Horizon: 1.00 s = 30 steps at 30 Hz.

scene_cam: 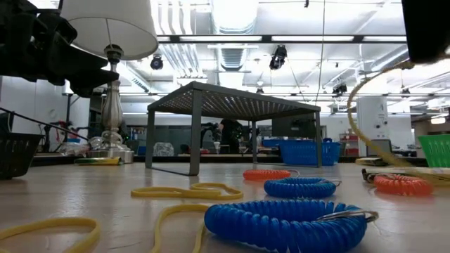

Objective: Pick & Place Office Desk Supplies
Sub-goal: Put the yellow rubber band into the green basket

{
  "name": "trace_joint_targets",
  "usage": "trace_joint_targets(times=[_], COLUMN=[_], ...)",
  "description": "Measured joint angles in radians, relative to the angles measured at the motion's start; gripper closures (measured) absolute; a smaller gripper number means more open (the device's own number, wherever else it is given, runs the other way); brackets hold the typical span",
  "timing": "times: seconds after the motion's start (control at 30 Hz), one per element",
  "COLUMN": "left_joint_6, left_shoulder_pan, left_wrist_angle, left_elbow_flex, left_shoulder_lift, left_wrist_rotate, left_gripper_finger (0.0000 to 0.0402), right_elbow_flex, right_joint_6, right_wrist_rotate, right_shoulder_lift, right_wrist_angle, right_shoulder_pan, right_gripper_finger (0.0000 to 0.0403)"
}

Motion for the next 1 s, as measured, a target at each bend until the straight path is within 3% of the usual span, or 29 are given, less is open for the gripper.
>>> trace_joint_targets(times=[0.3, 0.6, 1.0], left_joint_6=[0.000, 0.000, 0.000], left_shoulder_pan=[0.000, 0.000, 0.000], left_wrist_angle=[0.000, 0.000, 0.000], left_elbow_flex=[0.000, 0.000, 0.000], left_shoulder_lift=[0.000, 0.000, -0.001], left_wrist_rotate=[0.000, 0.000, 0.000], left_gripper_finger=[0.0148, 0.0148, 0.0148], right_elbow_flex=[0.129, 0.225, 0.166], right_joint_6=[-0.211, -0.130, -0.250], right_wrist_rotate=[0.022, 0.023, 0.070], right_shoulder_lift=[-0.015, -0.016, -0.102], right_wrist_angle=[-0.050, -0.360, -0.392], right_shoulder_pan=[0.003, 0.002, 0.017], right_gripper_finger=[0.0394, 0.0394, 0.0394])
